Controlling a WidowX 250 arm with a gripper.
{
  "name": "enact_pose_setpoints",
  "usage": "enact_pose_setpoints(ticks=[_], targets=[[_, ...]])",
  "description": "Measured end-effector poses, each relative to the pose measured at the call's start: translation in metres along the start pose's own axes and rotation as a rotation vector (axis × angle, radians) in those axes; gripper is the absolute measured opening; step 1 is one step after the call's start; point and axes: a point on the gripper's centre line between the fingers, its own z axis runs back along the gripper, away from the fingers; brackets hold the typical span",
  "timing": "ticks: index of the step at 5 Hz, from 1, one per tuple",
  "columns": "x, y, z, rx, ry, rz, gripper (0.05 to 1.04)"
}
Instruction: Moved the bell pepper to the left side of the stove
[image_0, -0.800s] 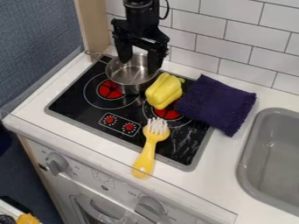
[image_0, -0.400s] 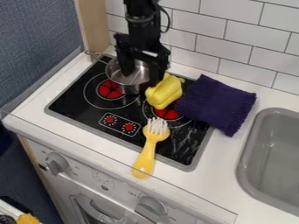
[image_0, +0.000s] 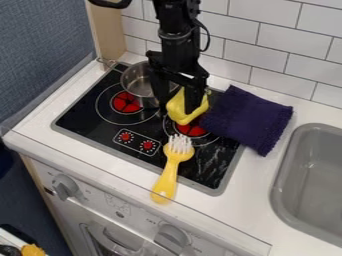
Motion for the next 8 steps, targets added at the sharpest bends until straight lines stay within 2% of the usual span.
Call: enact_pose_setpoints(ticks=[1,3,4,5,7,8], targets=[[0.002,-0.003,0.0,0.002,-0.004,-0.004,1.005],[0.004,-0.006,-0.015,0.009,0.05,-0.013,1.003],[0.004,-0.006,-0.015,0.009,0.045,-0.014,0.95],[0.003,-0.007,-0.017,0.01,0.039,-0.033,0.751],[0.001,-0.014,0.007,-0.007,-0.025,-0.069,0.748],[-0.015,0.004,0.04,0.029,-0.077,0.004,0.748]])
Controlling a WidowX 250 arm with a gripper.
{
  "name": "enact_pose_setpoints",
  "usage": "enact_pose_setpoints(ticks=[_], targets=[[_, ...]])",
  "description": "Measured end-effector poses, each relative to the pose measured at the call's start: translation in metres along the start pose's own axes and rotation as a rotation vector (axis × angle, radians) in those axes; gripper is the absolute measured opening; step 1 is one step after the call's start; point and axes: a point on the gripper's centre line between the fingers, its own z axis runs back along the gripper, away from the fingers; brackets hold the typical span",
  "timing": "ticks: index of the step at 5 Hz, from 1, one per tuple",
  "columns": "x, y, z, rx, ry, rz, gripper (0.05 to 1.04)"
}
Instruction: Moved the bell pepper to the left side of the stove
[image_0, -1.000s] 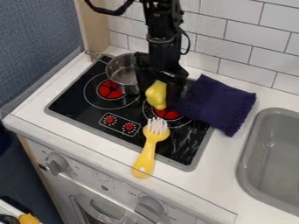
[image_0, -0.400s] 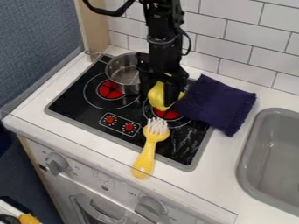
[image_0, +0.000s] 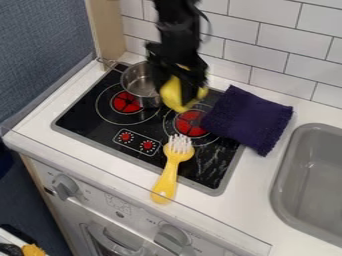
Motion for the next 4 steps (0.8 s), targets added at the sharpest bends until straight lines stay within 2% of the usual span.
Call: enact_pose_setpoints(ticks=[1,2,3,4], targets=[[-0.036,0.043,0.022,0.084,0.049,0.176,0.748],[-0.067,0.08,0.021,0.146,0.106,0.286,0.748],[-0.09,0.111,0.009,0.186,0.165,0.331,0.748],[-0.091,0.122,-0.007,0.202,0.16,0.322,0.748]])
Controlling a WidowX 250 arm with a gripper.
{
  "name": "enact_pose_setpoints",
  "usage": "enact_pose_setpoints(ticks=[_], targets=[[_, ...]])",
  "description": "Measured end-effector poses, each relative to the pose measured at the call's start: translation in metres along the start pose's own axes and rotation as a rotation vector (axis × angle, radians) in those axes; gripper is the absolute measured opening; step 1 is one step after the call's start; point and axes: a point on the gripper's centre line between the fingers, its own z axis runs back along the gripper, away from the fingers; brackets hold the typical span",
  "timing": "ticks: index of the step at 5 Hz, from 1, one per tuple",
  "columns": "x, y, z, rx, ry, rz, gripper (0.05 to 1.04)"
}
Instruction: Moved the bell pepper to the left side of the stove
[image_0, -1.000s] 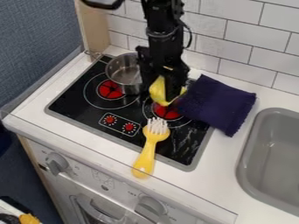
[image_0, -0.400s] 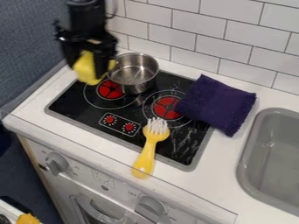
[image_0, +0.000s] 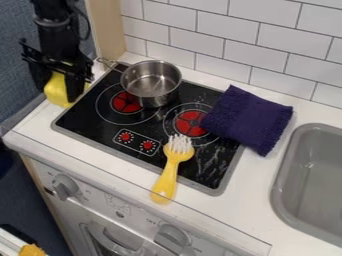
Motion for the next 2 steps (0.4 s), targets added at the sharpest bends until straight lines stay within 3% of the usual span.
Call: enact_pose_setpoints(ticks=[1,2], targets=[[0.0041,-0.0067,-0.0237,-0.034,0.039,-0.045,0.749],[0.0125,-0.0114,-0.0317,-0.062,0.041,-0.094,0.748]])
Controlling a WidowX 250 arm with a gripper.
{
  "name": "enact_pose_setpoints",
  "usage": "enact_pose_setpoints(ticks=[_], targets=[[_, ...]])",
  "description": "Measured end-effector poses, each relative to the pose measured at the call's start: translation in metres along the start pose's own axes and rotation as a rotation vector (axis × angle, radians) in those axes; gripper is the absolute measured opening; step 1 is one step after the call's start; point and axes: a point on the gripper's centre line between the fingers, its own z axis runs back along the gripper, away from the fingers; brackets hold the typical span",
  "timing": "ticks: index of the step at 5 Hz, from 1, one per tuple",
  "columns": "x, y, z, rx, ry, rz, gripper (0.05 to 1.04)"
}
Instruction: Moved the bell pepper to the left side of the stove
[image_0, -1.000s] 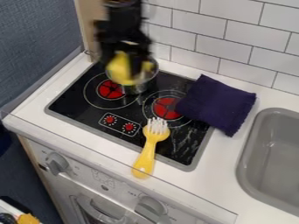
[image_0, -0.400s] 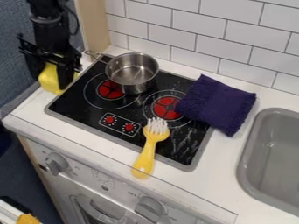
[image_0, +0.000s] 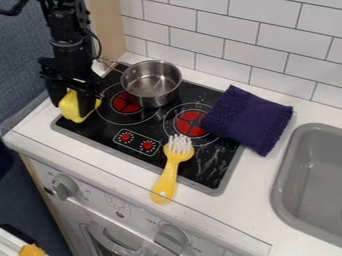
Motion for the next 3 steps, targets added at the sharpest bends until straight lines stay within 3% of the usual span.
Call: enact_pose_setpoints(ticks=[1,2,3], targets=[[0.008,-0.004,-0.002,-0.03,-0.015,-0.045,0.818],[0.007,-0.013,-0.006,-0.083,-0.041,-0.059,0.999],[0.005,-0.009,0.019,-0.086,-0.153,-0.052,1.001]])
